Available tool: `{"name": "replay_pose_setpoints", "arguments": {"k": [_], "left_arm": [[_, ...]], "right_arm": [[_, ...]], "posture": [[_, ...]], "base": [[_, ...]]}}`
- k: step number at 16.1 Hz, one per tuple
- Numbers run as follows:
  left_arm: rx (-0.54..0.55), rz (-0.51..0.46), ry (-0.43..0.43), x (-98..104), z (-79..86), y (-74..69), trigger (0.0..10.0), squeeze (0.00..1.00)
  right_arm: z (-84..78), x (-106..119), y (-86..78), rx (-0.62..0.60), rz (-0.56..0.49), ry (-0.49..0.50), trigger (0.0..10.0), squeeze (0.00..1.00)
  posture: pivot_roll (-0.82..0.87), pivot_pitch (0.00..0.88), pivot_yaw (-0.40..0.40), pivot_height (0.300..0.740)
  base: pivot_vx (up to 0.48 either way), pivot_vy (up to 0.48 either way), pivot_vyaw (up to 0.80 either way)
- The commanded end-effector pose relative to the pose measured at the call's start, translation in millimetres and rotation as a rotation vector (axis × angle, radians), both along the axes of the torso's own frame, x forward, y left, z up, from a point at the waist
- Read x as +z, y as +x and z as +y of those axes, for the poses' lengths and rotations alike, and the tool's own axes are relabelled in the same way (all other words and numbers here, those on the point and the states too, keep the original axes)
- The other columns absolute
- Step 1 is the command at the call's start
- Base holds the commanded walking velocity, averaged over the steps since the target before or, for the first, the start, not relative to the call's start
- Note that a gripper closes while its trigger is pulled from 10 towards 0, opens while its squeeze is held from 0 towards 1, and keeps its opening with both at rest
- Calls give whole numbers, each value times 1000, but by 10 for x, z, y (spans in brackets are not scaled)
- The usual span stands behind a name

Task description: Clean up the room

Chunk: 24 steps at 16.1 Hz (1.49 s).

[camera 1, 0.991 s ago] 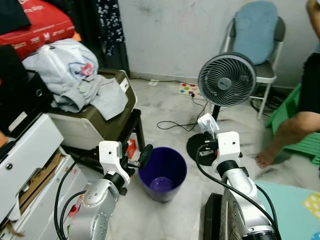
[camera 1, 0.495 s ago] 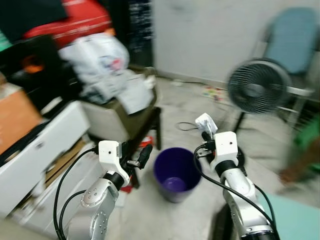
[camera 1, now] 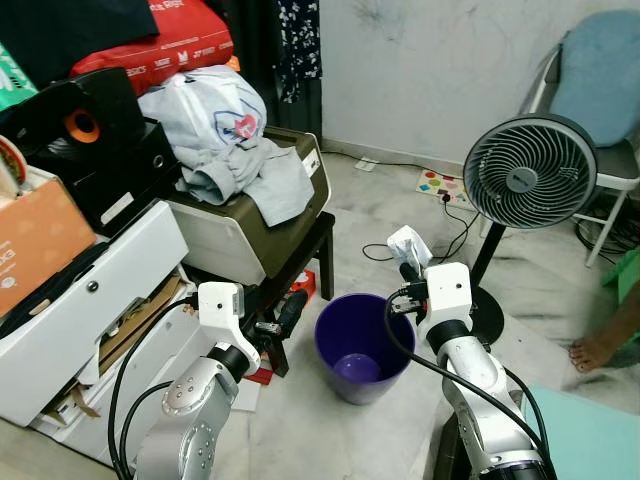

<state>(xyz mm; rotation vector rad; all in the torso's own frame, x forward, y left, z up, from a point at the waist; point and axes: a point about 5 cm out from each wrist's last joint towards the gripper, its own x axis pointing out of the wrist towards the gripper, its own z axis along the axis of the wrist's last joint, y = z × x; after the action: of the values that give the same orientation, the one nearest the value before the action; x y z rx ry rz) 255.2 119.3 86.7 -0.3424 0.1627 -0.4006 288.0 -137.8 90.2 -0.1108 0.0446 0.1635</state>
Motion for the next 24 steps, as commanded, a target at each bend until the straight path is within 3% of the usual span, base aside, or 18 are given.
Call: {"name": "replay_pose_setpoints", "arguments": {"k": [1, 24], "left_arm": [[-7, -5, 6, 15, 13, 1, 10000, 0], [-13, 1, 8, 7, 17, 7, 10000, 0]], "right_arm": [[-3, 12, 1, -2, -5, 11, 10000, 0], [0, 21, 8, -6, -10, 13, 10000, 0]], "posture": [[-107, 0, 59, 740], [-106, 0, 59, 740]], "base": [[255, 0, 0], [274, 0, 0]]}}
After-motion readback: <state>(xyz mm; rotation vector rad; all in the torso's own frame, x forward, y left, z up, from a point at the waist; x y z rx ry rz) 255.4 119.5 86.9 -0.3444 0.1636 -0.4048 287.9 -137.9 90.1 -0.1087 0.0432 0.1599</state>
